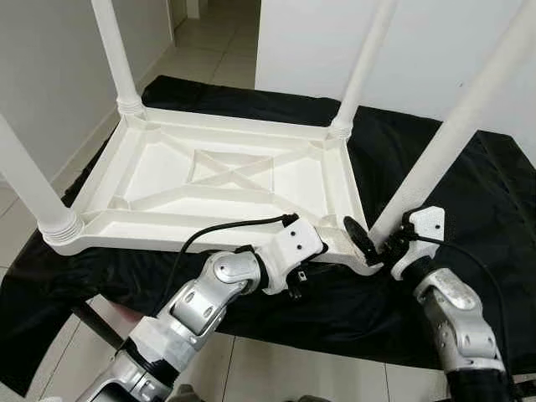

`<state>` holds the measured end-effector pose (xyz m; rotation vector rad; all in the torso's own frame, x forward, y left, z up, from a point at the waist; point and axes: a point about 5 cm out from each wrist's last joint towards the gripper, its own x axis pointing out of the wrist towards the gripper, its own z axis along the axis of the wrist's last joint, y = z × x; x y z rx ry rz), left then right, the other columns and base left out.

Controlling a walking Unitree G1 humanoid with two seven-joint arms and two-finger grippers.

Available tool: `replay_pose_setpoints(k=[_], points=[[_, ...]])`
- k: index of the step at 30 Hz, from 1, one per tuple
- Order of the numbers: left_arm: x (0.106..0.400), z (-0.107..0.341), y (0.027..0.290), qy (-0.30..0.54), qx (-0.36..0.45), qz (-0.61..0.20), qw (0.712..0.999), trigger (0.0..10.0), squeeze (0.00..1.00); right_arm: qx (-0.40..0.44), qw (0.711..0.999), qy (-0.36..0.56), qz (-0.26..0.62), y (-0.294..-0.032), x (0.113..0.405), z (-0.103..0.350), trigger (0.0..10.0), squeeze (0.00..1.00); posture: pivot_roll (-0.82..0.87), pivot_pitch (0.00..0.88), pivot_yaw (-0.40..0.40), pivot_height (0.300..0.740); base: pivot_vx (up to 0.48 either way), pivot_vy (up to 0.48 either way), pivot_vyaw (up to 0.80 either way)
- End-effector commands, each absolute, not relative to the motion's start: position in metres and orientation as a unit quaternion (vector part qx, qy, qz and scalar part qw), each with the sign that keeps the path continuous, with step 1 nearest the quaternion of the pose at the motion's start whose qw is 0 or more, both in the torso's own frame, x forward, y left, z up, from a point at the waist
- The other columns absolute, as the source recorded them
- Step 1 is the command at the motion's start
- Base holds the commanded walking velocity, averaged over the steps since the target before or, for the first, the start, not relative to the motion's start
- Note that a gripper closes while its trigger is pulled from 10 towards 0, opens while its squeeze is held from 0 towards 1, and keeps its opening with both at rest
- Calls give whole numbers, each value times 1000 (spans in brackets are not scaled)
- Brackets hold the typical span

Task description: Building children table

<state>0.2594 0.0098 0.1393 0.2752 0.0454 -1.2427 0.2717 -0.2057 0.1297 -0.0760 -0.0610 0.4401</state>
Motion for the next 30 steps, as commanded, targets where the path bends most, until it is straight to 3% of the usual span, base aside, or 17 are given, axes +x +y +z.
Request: replay_pose_setpoints(k=[1,2,3,13,14,15,16,30], points=[[256,139,7,27,134,-613,778,10000,0,-36,970,-22,241,-203,274,127,4196,0,66,0,-63,740,0,0,0],[256,139,7,27,134,-613,778,10000,0,-36,970,-22,241,-203,274,127,4196,0,66,0,-63,740,0,0,0],[256,140,7,26,134,-613,778,10000,0,-38,967,-16,252,-204,274,125,0,0,69,0,-63,740,0,0,0],[255,140,6,25,133,-614,777,10000,0,-28,964,-2,265,-208,271,118,0,0,64,0,-63,740,0,0,0],[255,140,6,25,133,-615,777,10000,0,-24,967,0,255,-209,270,116,1725,0,62,0,-63,740,0,0,0],[255,140,6,25,133,-615,777,10000,0,-24,967,0,255,-209,270,116,1725,0,62,0,-63,740,0,0,0],[255,140,6,25,133,-615,777,10000,0,-16,969,1,248,-209,269,114,10000,0,62,0,-63,740,0,0,0],[253,139,4,26,129,-615,777,10000,0,2,990,9,139,-198,268,113,10000,0,42,0,-71,740,0,0,0]])
